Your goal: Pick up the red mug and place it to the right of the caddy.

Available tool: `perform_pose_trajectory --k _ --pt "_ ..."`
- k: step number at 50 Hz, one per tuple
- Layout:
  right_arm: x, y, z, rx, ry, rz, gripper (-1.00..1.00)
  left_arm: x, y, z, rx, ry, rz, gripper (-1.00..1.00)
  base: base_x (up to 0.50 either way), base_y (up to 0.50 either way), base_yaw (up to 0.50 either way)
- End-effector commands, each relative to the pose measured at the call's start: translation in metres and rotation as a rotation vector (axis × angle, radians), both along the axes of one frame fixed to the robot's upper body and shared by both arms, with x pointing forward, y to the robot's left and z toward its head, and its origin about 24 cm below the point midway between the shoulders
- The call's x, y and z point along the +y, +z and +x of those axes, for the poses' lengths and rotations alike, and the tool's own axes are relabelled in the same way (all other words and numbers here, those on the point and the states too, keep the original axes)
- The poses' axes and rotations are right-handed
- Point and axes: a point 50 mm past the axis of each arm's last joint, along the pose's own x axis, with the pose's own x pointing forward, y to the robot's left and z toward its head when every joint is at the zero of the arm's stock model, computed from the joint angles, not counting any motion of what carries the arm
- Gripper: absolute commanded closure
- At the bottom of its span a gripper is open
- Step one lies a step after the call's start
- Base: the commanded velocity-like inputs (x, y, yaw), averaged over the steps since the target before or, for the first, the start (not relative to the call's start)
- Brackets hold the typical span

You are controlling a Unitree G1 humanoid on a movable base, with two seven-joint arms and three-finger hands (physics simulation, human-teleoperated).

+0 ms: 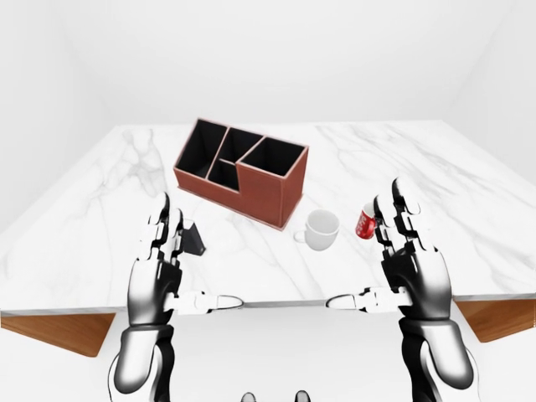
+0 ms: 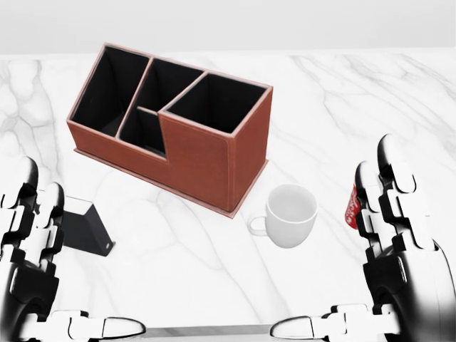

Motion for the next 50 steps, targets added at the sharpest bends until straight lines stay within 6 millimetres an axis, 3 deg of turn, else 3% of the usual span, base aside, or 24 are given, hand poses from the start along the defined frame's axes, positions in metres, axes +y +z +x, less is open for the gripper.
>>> perform_pose_trajectory --k 1,38,50 --pt "0.0014 0.0 -0.0023 0.003 0.012 -0.004 -1.0 0.0009 0.0073 -0.0064 -0.029 -0.001 0.002 -1.0 0.5 0.0 0.0" --pt "-0.0003 -0.0017 0.0011 0.008 -0.013 -0.014 -1.0 0.0029 0.011 -0.0083 -0.046 0.01 0.007 -1.0 0.5 0.0 0.0" --pt "-0.0009 0.0007 -0.0016 -0.003 0.007 0.015 -1.0 0.0019 0.0121 -0.0091 -0.051 0.009 0.008 -1.0 0.0 0.0 0.0"
